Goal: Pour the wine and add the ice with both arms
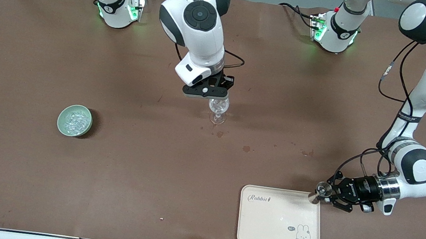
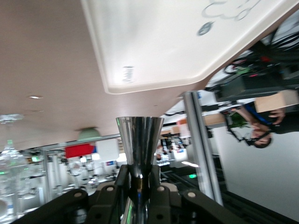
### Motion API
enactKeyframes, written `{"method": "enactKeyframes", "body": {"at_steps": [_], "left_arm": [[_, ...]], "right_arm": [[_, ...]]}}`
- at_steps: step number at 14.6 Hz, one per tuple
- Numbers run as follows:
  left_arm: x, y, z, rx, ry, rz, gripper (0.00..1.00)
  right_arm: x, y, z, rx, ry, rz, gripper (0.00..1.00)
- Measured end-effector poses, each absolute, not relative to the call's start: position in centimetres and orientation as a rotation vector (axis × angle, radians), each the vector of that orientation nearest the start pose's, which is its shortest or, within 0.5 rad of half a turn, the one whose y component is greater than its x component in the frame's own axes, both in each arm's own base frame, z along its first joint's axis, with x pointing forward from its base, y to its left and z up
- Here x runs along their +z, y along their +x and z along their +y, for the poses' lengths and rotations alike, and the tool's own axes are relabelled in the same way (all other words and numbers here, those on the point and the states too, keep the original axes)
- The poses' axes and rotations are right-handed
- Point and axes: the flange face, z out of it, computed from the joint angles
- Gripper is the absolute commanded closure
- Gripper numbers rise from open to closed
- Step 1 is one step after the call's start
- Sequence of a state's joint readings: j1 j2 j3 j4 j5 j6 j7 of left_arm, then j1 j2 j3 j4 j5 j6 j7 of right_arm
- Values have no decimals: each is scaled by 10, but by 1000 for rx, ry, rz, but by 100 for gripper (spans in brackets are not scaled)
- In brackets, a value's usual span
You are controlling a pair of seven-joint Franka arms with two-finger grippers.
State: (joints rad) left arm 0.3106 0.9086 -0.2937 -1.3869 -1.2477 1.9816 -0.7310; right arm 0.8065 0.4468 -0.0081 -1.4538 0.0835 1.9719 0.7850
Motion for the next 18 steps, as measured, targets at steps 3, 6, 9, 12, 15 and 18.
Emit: {"method": "enactKeyframes", "body": {"at_steps": [3,6,9,12,15,18], "left_arm": [[190,735,-4,-767,1209,1416,99],[178,741,-12,-756,1168,1439,99],[171,748,-18,-771,1106,1478,99],[172,753,-22,-759,1092,1507,99],[161,751,-26,-766,1089,1520,99],[151,751,-29,-768,1086,1528,99]], "right_arm": [[419,480,511,5,-3048,9,97],[405,484,513,4,-3054,11,97],[394,487,516,-20,-3043,11,96],[393,486,520,-29,-3039,2,93],[392,485,521,-31,-3042,-3,64],[391,485,520,-29,-3046,-5,22]]}}
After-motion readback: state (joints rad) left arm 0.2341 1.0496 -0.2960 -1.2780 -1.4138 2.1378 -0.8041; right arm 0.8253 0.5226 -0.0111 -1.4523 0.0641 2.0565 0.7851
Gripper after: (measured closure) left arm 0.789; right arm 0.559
